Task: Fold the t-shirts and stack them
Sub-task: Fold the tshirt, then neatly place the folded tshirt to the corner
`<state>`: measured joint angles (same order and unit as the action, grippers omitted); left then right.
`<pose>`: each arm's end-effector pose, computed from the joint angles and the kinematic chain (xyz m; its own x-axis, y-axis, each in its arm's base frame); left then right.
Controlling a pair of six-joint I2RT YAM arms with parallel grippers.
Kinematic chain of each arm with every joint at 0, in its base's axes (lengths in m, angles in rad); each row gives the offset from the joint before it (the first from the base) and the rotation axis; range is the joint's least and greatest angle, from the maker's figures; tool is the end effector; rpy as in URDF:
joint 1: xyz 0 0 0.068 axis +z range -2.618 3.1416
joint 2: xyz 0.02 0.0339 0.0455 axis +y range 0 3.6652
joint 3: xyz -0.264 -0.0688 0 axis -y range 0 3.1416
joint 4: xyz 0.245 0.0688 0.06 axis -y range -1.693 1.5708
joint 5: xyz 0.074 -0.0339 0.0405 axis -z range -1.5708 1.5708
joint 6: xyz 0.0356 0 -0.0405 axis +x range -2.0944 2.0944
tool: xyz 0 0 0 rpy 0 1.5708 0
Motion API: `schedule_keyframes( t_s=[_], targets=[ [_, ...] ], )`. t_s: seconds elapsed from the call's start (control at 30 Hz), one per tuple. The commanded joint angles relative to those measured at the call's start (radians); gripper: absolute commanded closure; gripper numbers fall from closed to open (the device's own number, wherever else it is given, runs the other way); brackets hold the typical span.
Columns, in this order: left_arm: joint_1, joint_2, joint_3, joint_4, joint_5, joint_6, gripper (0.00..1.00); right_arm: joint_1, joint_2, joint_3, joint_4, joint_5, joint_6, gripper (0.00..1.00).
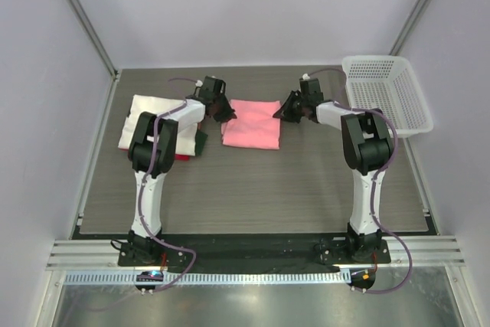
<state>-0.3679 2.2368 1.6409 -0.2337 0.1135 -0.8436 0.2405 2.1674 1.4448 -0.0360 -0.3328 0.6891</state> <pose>0.4589 -0.1812 0.1526 -0.7778 -0.4957 -0.3864 -0.2292 0.7962 -0.5599 0.4536 0.1232 0.1408 -0.8052 0.4213 -0.4173 0.0733 0.7691 0.6349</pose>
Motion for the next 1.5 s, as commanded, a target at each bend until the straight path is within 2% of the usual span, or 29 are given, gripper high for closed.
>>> schedule_keyframes(
  t_s=[0.0,0.2,0.47,0.57,0.7,0.83,1.0,1.1,1.27,1.47],
  targets=[
    [-0.020,-0.171,-0.082,0.019,-0.053,0.049,1.00,0.016,-0.171,-0.067,0.027,0.003,-0.036,0.99],
    [-0.043,-0.440,-0.274,0.014,-0.101,0.089,1.00,0.065,-0.374,-0.168,0.022,-0.014,-0.054,0.99],
    [-0.017,-0.819,-0.305,-0.249,-0.129,0.149,1.00,0.229,-0.576,-0.146,-0.050,0.072,-0.037,0.99],
    [0.039,-0.922,-0.294,-0.354,-0.143,0.178,1.00,0.295,-0.598,-0.104,-0.065,0.086,-0.020,0.99],
    [0.182,-1.012,-0.273,-0.473,-0.169,0.224,1.00,0.409,-0.563,0.001,-0.077,0.136,0.006,0.99],
    [0.289,-1.048,-0.243,-0.588,-0.204,0.274,1.00,0.521,-0.477,0.100,-0.077,0.182,0.015,0.99],
    [0.449,-1.017,-0.234,-0.628,-0.189,0.324,1.00,0.614,-0.330,0.230,-0.056,0.219,0.030,0.99],
    [0.504,-0.982,-0.214,-0.641,-0.184,0.336,1.00,0.646,-0.250,0.293,-0.042,0.235,0.035,0.99],
    [0.526,-0.902,-0.174,-0.612,-0.201,0.337,1.00,0.658,-0.153,0.347,0.002,0.235,0.064,0.99],
    [0.527,-0.752,-0.132,-0.533,-0.146,0.290,1.00,0.652,-0.029,0.465,0.030,0.238,0.000,0.99]
  ],
)
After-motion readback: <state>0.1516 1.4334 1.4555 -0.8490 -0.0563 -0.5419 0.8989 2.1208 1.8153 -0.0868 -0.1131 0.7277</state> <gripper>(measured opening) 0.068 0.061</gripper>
